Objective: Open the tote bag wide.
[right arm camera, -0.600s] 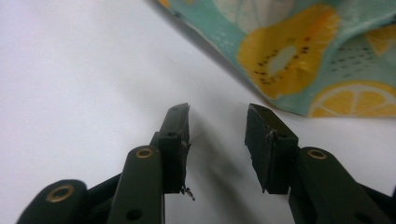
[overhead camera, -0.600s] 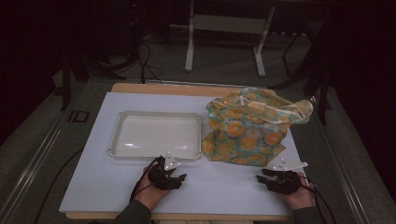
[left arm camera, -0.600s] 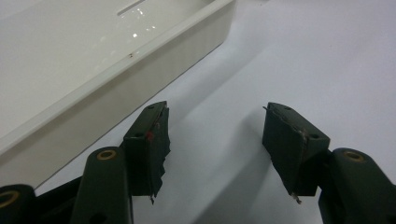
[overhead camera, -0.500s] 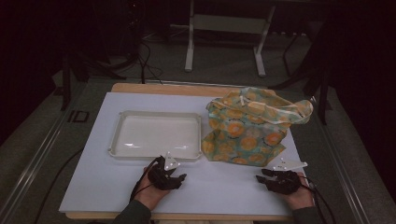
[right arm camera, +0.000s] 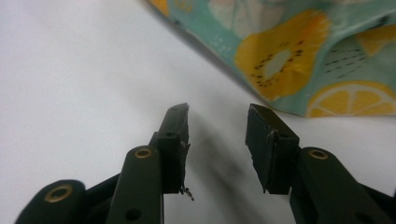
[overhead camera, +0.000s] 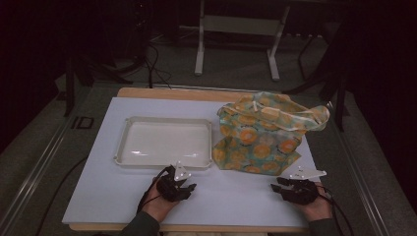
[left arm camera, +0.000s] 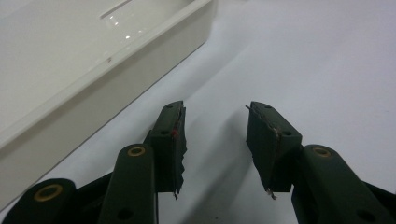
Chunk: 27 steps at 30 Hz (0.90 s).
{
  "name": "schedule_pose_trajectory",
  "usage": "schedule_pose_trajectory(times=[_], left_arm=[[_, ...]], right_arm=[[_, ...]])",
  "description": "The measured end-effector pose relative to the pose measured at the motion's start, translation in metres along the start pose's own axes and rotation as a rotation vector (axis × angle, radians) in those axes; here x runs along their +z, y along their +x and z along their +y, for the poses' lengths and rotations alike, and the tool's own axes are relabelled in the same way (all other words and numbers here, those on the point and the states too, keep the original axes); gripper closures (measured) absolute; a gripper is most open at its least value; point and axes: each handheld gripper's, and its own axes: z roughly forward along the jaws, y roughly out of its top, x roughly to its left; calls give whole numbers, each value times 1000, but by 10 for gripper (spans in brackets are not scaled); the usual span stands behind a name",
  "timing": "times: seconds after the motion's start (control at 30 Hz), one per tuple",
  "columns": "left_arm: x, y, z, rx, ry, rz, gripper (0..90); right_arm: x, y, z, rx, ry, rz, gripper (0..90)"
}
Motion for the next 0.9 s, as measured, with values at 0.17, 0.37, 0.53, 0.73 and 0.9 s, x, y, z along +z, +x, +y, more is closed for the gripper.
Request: schedule_pose_trajectory(times=[0.17,0.37,0.53,0.73,0.9], left_arm=[[-9,-6,8,30,-32,-19,564],[-16,-11,20,70,-74,-31,556],[-13,-6,30,41,-84,-46,565],[-10,-2,42,21,-104,-68,564],[-9,-3,55,42,-123,-80,544]], right_arm=[[-6,-1,1,23,-20,-3,667],[-15,0,8,40,-39,-29,687],[-23,0,11,51,-58,-47,627],[-29,0,15,65,-59,-51,589],[-33,-3,21,78,-81,-57,560]])
